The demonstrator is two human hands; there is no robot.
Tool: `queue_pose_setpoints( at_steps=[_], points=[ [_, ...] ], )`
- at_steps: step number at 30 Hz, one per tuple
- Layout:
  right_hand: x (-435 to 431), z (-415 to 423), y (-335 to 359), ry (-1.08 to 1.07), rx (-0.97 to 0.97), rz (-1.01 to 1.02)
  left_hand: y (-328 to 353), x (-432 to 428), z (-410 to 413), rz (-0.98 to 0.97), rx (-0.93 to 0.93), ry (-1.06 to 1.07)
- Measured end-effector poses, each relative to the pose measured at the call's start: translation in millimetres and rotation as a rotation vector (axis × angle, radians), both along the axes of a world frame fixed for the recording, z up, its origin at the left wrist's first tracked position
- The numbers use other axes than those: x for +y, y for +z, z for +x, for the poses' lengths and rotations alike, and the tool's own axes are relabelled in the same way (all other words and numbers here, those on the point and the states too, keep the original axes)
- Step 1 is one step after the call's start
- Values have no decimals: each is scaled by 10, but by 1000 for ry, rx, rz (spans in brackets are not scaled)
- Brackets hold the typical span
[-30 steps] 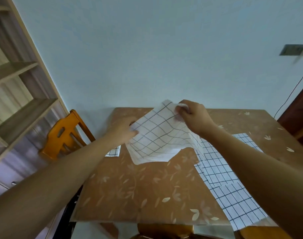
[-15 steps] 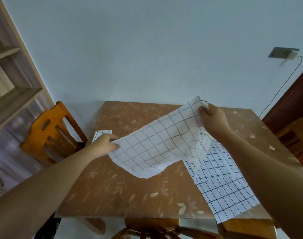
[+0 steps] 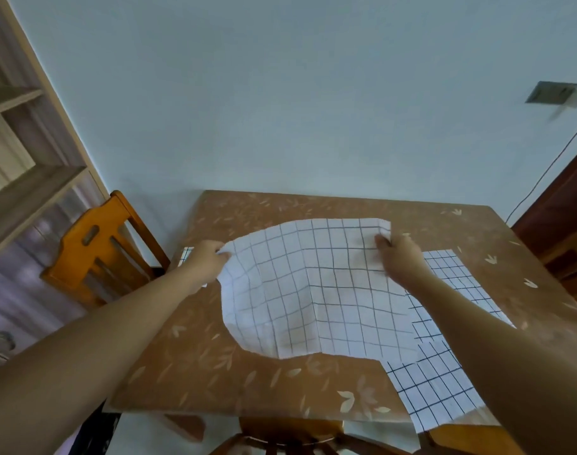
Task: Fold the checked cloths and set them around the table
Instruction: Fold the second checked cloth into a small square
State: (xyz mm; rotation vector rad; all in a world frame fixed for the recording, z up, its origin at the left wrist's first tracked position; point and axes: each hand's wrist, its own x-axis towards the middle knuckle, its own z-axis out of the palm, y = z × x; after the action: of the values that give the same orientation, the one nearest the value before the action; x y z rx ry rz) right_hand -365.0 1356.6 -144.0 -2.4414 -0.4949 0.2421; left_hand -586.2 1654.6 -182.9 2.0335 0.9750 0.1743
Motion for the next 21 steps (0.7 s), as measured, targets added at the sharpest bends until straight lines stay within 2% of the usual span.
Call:
queue_pose_setpoints(
  at_steps=[4,10,16,21],
  points=[
    [201,-259,-36,178,93,-4,127,-344,198,-191,15,-65],
    [552,-715,-141,435,26,-36,245,-846,462,-507,-124,-148],
    [639,-790,-225,502,-58,11,325,-968,505,-581,-236,-157],
    [588,-859,-214,579,-77,-105,334,-898,474,-639,-284,-121]
  ],
)
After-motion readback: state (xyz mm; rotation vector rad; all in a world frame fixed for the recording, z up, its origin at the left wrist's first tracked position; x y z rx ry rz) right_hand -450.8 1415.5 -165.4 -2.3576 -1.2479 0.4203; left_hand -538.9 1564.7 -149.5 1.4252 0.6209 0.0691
